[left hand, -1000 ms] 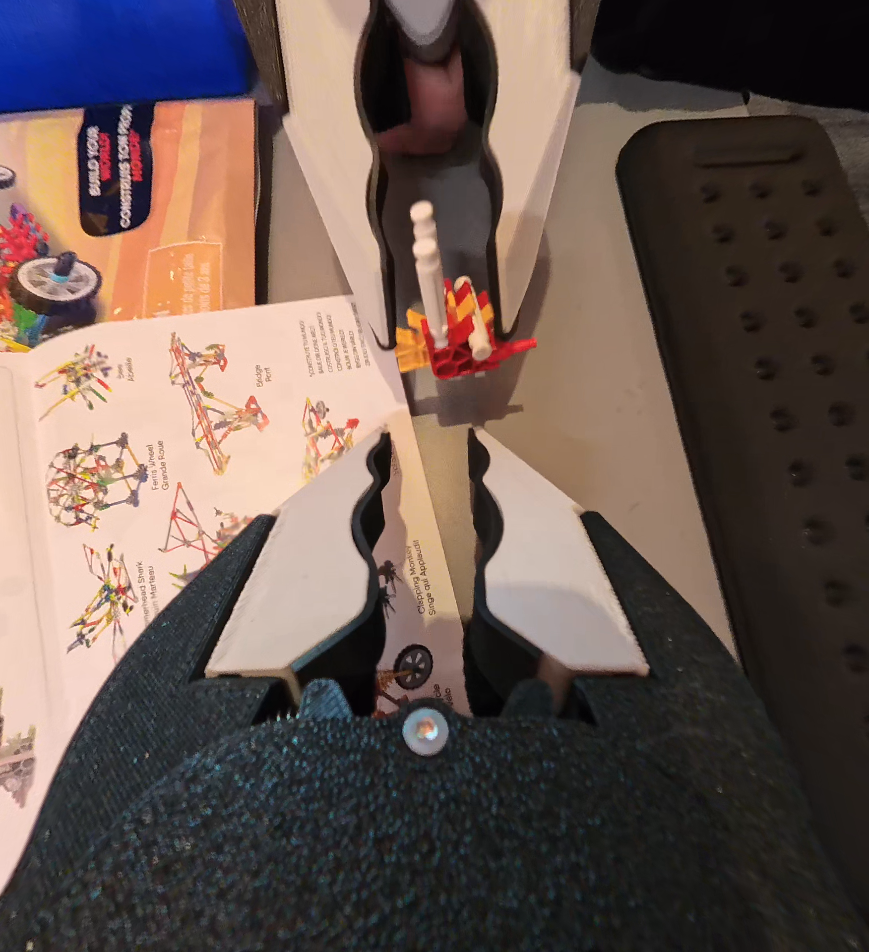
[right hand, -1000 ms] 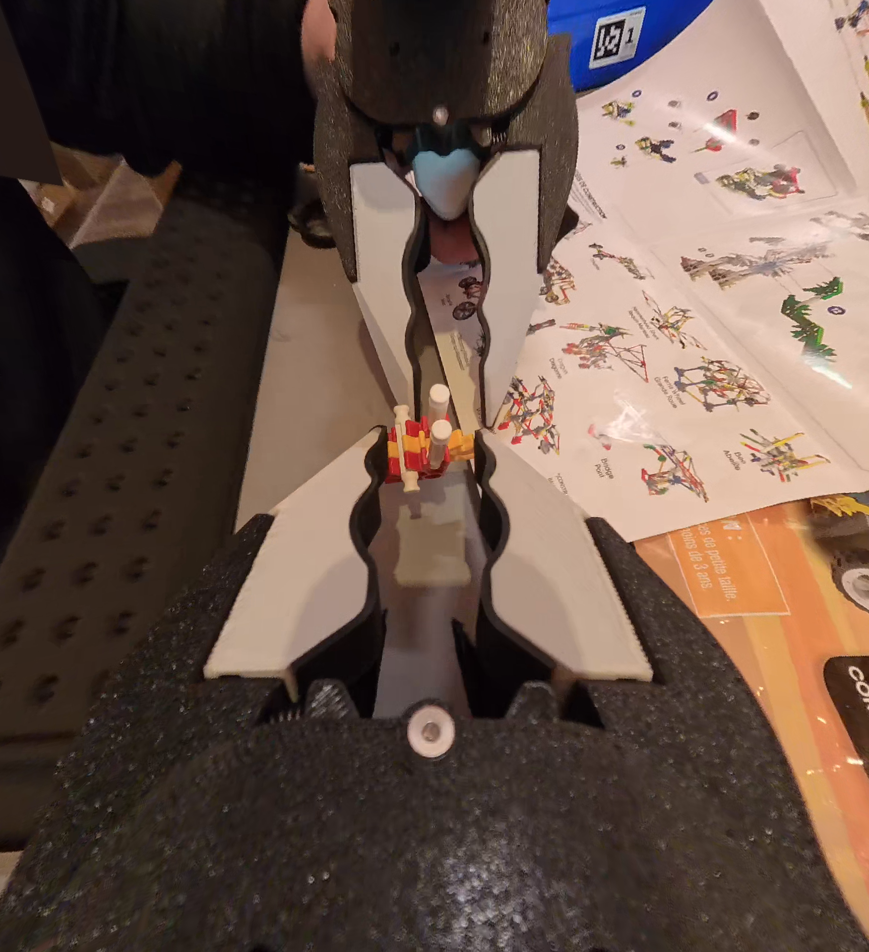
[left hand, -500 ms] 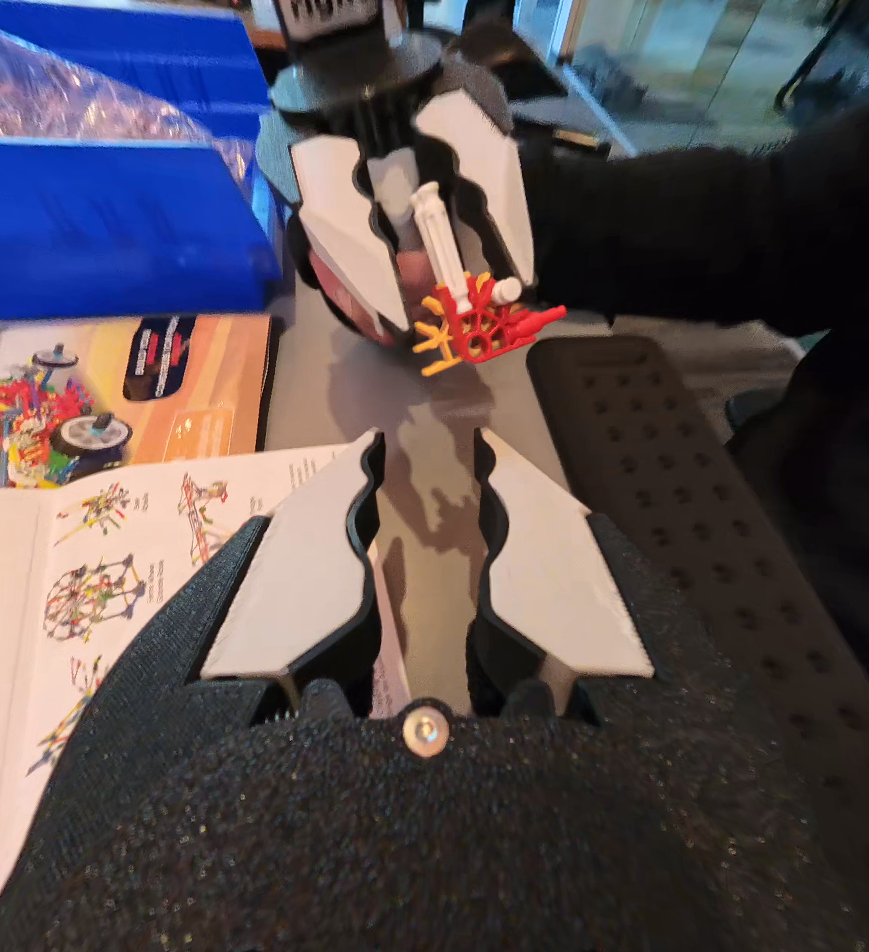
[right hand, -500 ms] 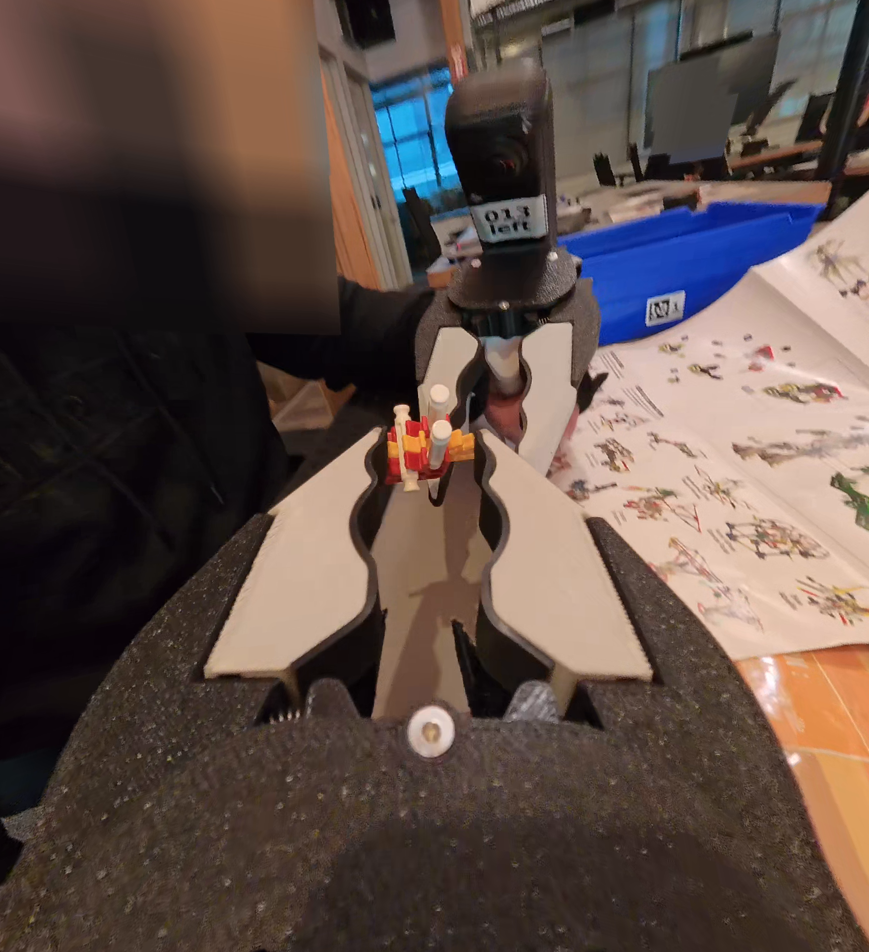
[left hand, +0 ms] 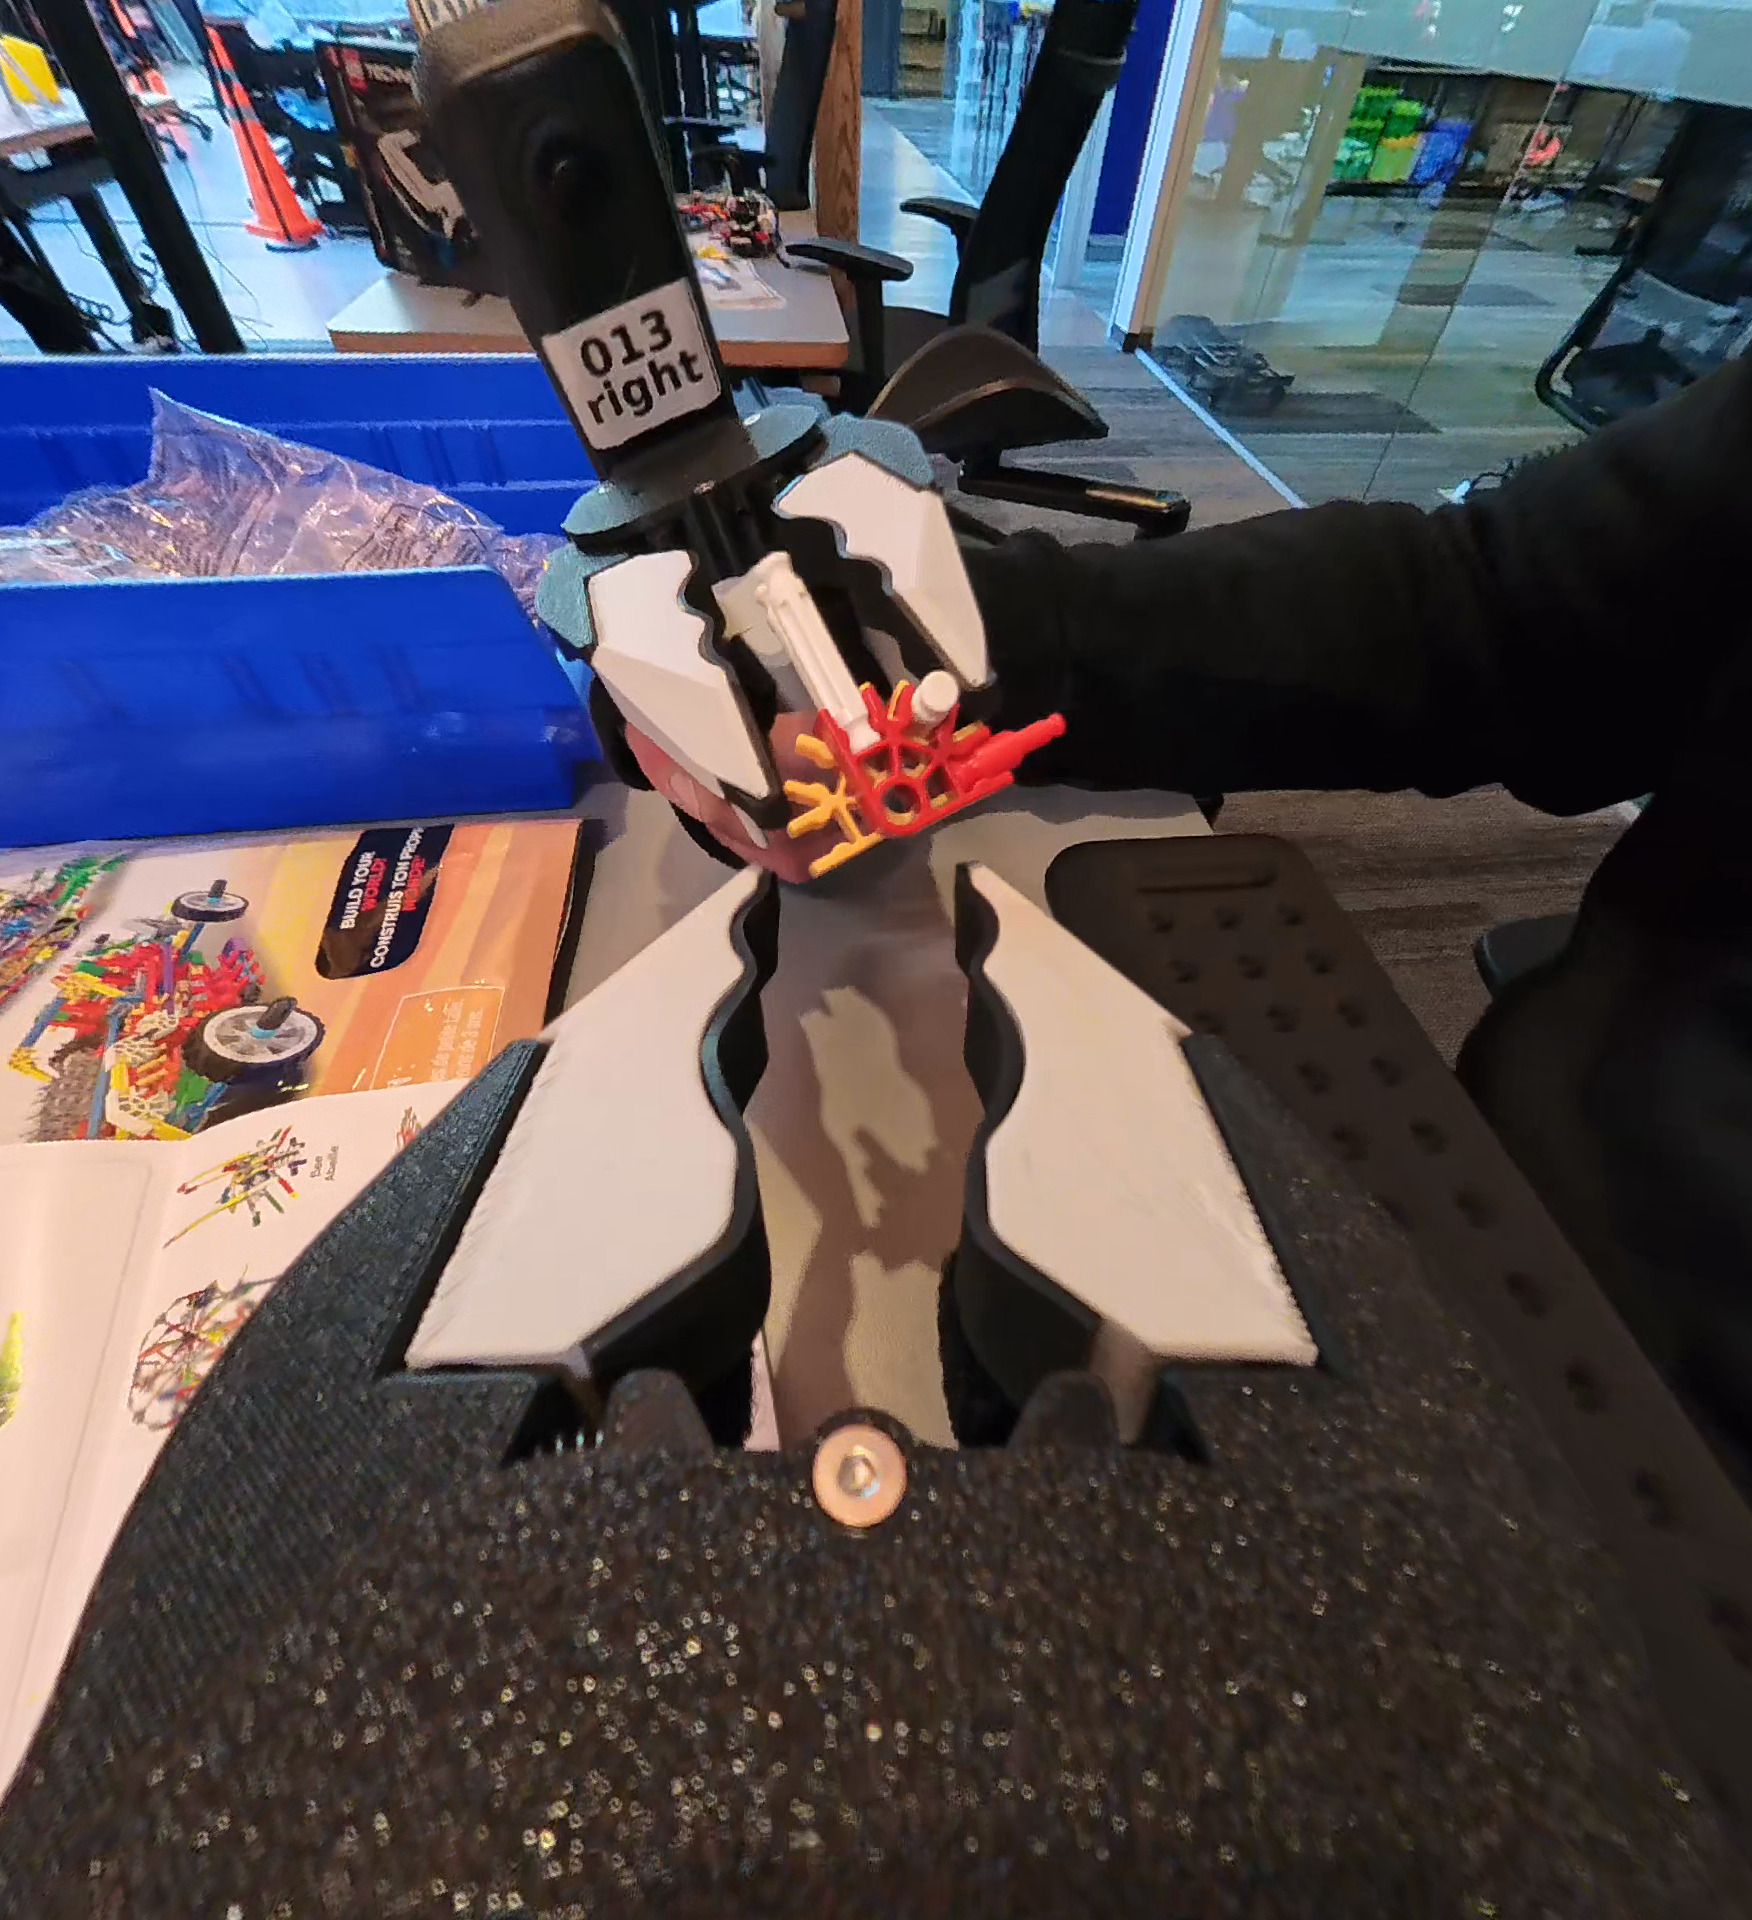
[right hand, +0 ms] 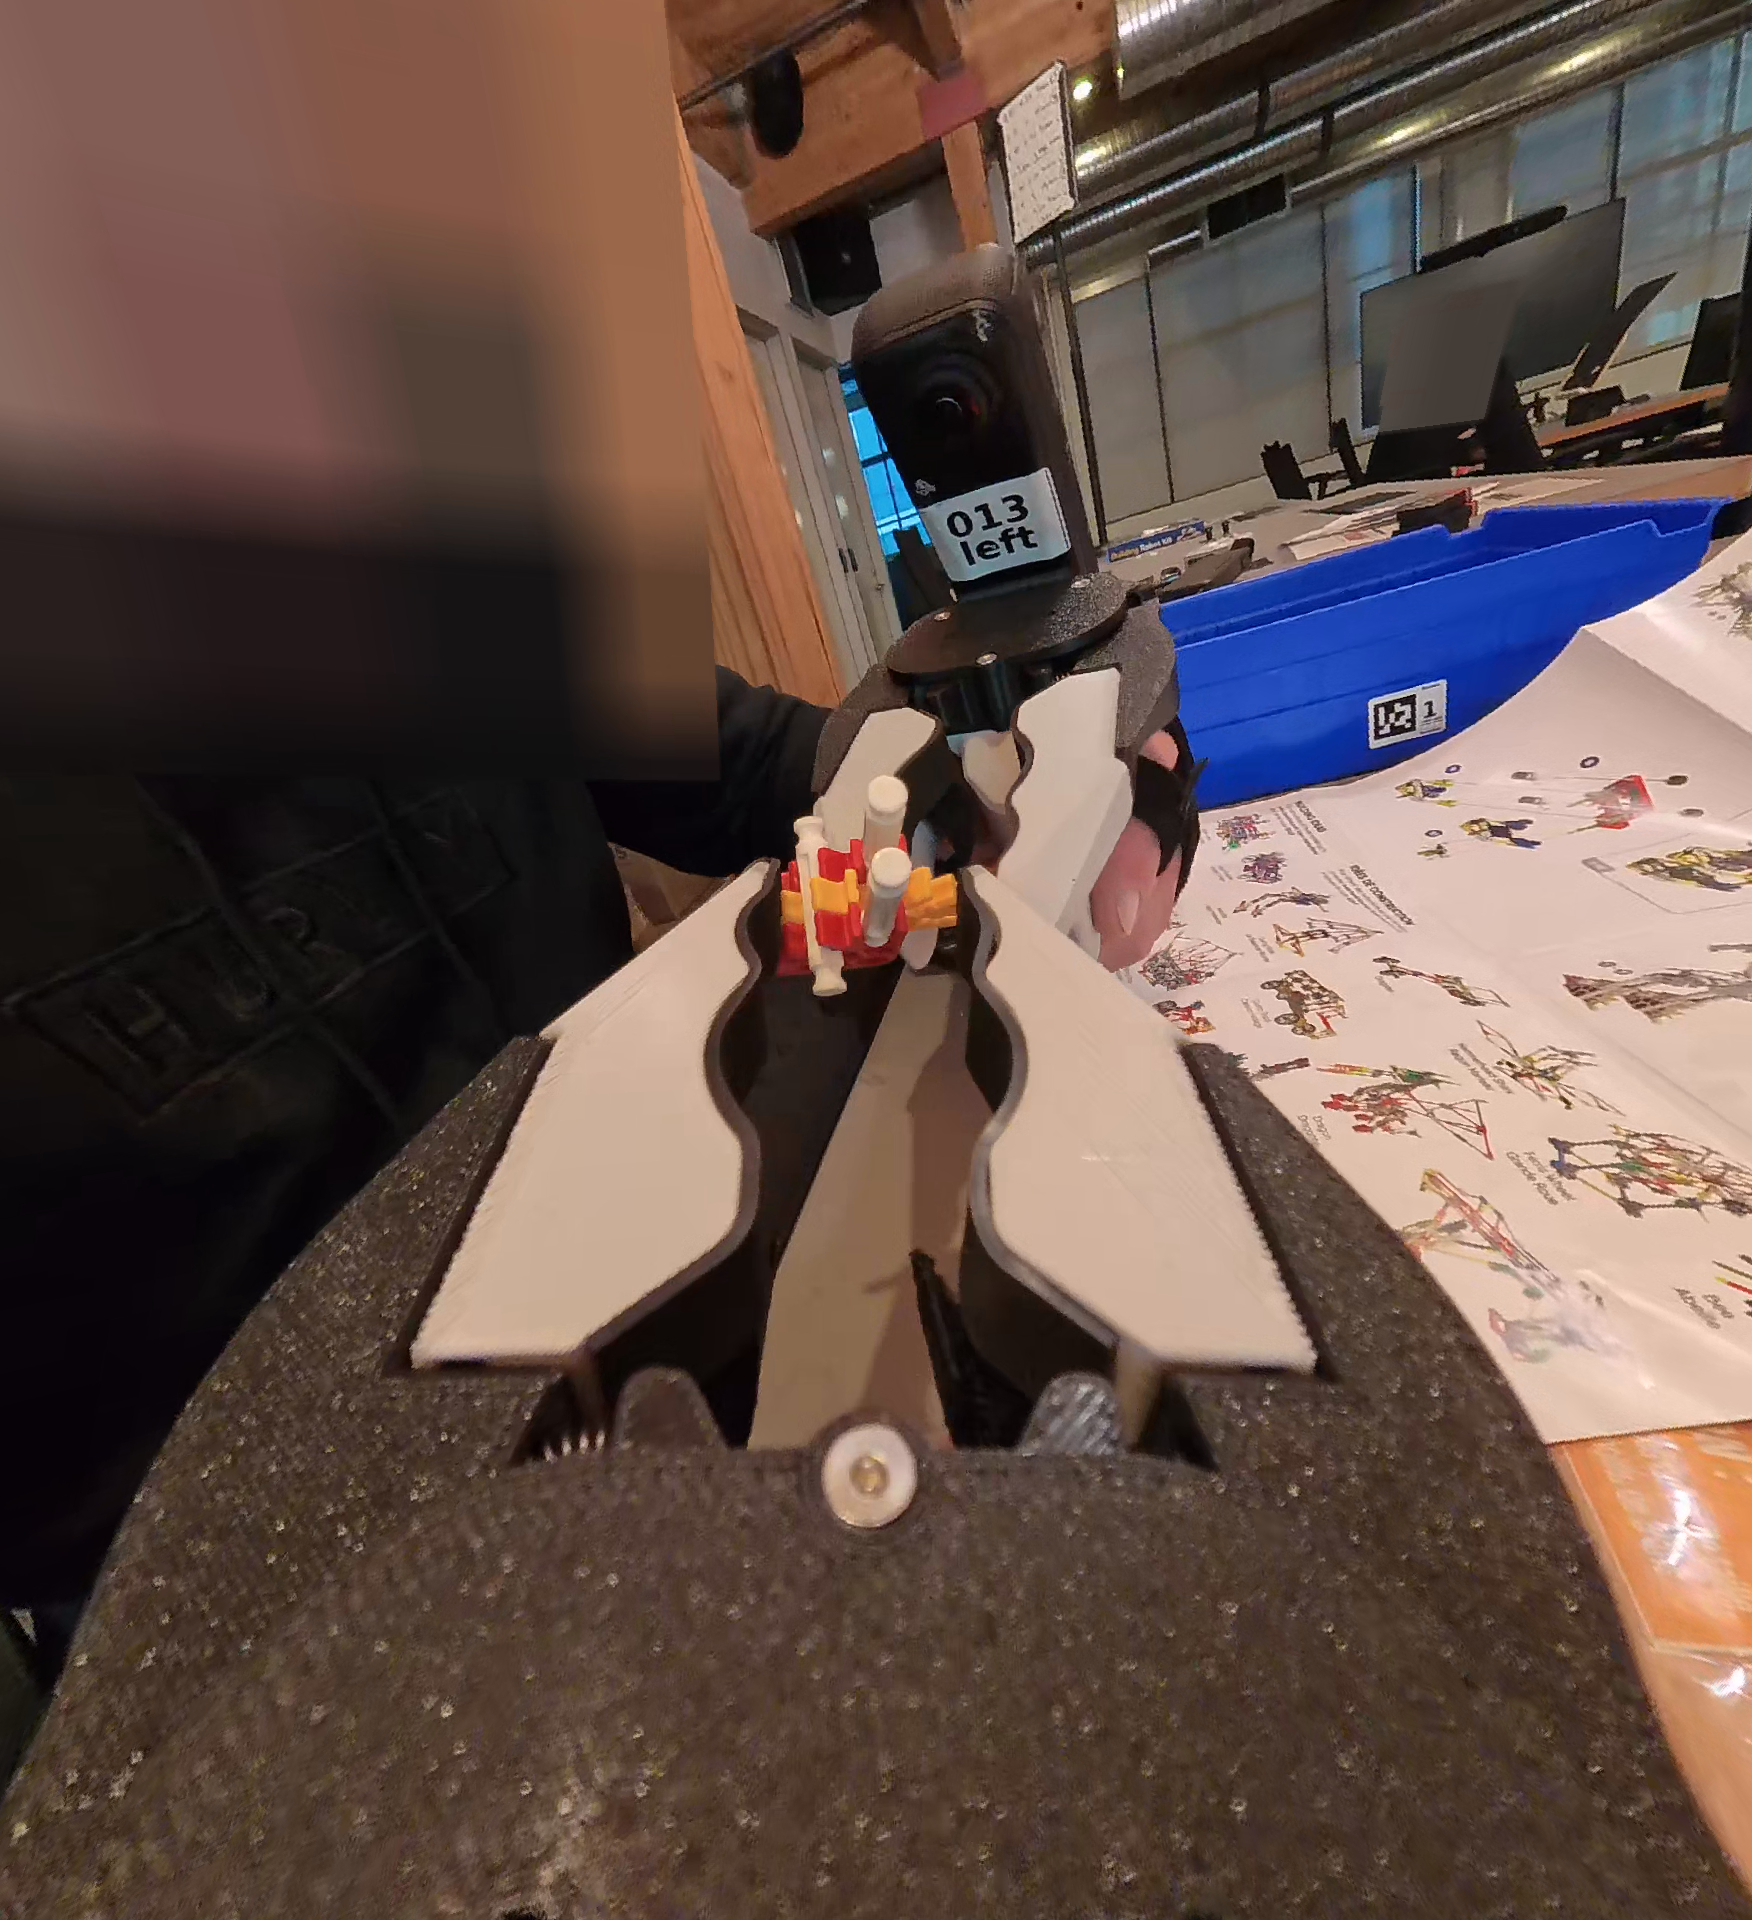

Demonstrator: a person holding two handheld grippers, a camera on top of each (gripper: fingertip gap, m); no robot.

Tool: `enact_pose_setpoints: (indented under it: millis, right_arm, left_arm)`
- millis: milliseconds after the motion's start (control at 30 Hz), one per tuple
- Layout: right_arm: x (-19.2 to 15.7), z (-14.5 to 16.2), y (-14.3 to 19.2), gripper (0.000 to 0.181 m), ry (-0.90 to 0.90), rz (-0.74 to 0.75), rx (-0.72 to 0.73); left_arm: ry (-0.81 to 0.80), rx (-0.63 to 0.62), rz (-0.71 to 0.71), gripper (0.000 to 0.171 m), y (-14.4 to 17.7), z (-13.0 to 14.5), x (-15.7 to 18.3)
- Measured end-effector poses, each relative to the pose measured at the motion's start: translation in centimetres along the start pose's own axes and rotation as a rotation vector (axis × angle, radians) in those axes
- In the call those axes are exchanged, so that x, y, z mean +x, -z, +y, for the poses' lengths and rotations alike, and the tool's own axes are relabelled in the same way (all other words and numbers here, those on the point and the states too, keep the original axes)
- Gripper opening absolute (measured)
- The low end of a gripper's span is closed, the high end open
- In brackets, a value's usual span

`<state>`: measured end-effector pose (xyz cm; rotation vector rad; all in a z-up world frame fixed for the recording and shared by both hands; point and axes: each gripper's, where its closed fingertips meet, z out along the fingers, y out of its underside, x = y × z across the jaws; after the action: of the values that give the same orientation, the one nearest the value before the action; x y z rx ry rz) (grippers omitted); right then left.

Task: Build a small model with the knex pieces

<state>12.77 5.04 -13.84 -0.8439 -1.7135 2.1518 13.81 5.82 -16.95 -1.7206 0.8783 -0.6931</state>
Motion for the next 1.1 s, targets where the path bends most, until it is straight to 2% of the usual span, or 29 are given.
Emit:
enact_pose_setpoints:
  millis: [133,333,467,567,733,867,1100]
  right_arm:
    - [0.2,-0.1,0.0,0.033,0.005,0.01,0.003]
    - [0.2,-0.2,0.1,0.033,0.012,0.011,0.008]
    - [0.8,0.0,0.2,0.033,0.034,0.056,-0.006]
    - [1.8,0.7,0.3,0.033,0.081,0.14,-0.069]
    - [2.8,1.8,0.6,0.033,0.166,0.258,-0.174]
    - [3.3,3.2,0.4,0.033,0.253,0.326,-0.29]
    - [4.7,4.8,0.5,0.033,0.442,0.469,-0.471]
  left_arm:
    - [-0.023,0.022,-0.016,0.031,0.0,-0.6,0.2]
    - [-0.151,0.001,-0.128,0.024,-0.2,-0.6,-0.4]
    - [-0.139,0.001,-0.144,0.024,-0.1,-0.5,-0.8]
    - [-0.095,-0.057,-0.078,0.034,-0.1,1.0,-0.9]
    - [-0.017,-0.134,0.016,0.042,0.6,3.3,-1.0]
    - [-0.004,-0.112,-0.009,0.041,0.9,3.3,-1.8]
    - [0.062,-0.06,0.04,0.043,1.2,3.0,-1.7]
